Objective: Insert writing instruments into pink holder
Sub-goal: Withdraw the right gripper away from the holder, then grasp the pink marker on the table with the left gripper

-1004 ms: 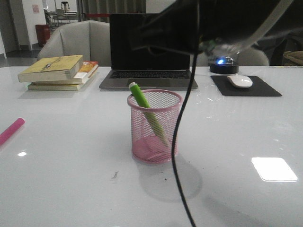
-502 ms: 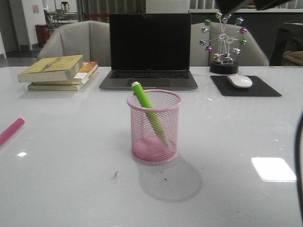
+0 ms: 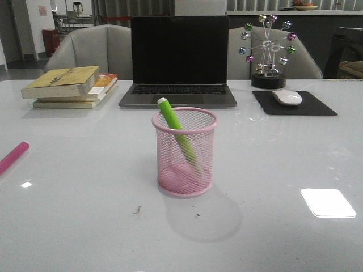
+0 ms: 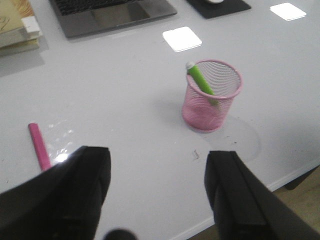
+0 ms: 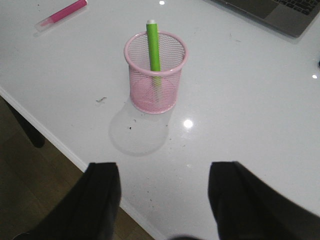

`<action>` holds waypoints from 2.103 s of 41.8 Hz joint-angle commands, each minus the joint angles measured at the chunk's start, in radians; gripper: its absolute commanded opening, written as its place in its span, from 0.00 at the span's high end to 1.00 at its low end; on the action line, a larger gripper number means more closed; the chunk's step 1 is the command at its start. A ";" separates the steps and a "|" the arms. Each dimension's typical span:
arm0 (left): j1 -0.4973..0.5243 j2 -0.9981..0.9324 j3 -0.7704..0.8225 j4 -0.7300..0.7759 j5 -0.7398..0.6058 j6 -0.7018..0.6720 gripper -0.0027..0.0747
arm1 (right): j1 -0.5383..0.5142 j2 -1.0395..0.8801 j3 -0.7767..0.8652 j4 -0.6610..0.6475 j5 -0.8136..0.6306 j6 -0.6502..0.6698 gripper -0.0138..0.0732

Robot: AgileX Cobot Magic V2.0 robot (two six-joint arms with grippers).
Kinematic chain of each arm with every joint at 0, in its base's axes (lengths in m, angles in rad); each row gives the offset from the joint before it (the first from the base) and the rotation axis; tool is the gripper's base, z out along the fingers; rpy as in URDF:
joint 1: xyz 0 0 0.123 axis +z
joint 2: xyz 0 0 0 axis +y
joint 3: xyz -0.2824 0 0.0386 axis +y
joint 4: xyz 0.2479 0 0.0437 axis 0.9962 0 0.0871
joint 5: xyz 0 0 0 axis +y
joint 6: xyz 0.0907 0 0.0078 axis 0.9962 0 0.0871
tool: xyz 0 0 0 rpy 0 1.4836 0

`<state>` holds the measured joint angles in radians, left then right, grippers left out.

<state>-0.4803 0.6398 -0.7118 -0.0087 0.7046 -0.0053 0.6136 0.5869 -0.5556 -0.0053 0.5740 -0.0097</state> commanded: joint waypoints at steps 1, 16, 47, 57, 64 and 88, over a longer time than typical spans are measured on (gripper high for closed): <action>0.046 0.056 -0.066 0.061 0.005 -0.111 0.29 | -0.001 -0.003 -0.027 -0.013 -0.062 -0.009 0.27; 0.286 0.483 -0.219 0.069 0.079 -0.118 0.28 | -0.001 -0.003 -0.026 -0.013 -0.061 -0.009 0.27; 0.348 1.229 -0.629 0.149 0.019 -0.107 0.28 | -0.001 -0.003 -0.026 -0.013 -0.061 -0.009 0.27; 0.348 1.319 -0.701 0.145 0.021 -0.107 0.28 | -0.001 -0.003 -0.026 -0.013 -0.061 -0.009 0.27; 0.348 1.338 -0.705 0.145 0.006 -0.107 0.28 | -0.001 -0.003 -0.026 -0.013 -0.061 -0.009 0.27; 0.373 1.342 -0.705 0.078 0.016 -0.107 0.51 | -0.001 -0.003 -0.026 -0.013 -0.061 -0.009 0.27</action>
<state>-0.1241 2.0331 -1.3858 0.0888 0.7306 -0.1076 0.6136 0.5854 -0.5540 -0.0053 0.5836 -0.0097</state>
